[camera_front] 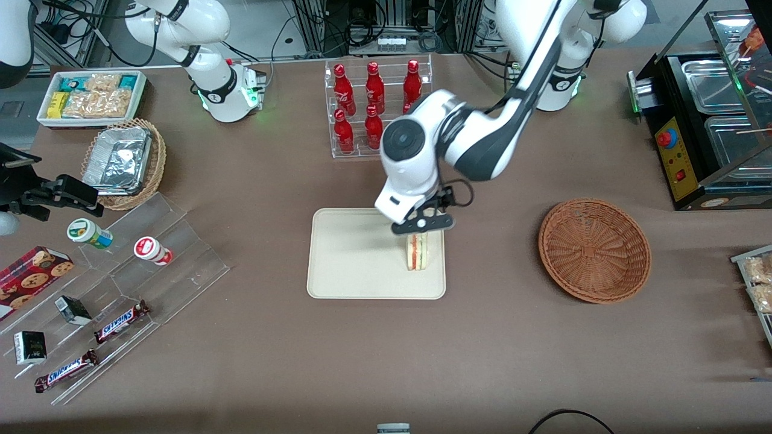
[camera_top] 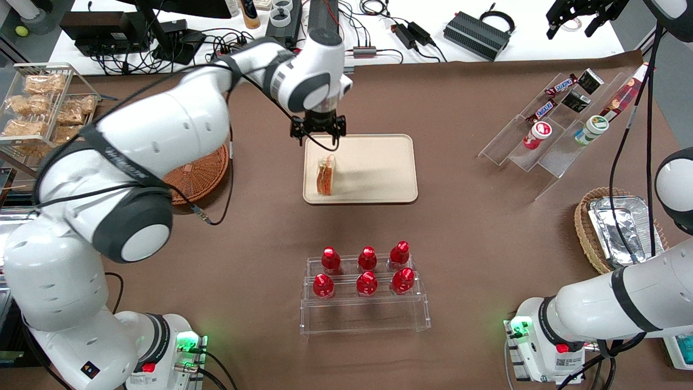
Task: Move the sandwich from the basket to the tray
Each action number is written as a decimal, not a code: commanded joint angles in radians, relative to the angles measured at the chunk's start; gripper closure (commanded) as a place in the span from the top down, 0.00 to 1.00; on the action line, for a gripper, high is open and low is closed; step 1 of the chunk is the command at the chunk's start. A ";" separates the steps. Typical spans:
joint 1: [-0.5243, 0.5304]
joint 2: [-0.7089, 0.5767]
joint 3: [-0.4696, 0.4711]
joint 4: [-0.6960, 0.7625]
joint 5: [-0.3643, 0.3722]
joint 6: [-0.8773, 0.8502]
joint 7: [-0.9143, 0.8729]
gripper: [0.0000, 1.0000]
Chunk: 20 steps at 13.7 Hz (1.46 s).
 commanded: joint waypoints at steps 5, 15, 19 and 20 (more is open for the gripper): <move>0.175 -0.399 0.018 -0.180 0.001 -0.156 0.006 1.00; 0.471 -0.690 0.038 -0.335 -0.016 -0.210 0.458 1.00; 0.477 -0.728 0.100 -0.334 -0.016 -0.259 0.534 1.00; 0.477 -0.728 0.114 -0.329 -0.017 -0.262 0.534 1.00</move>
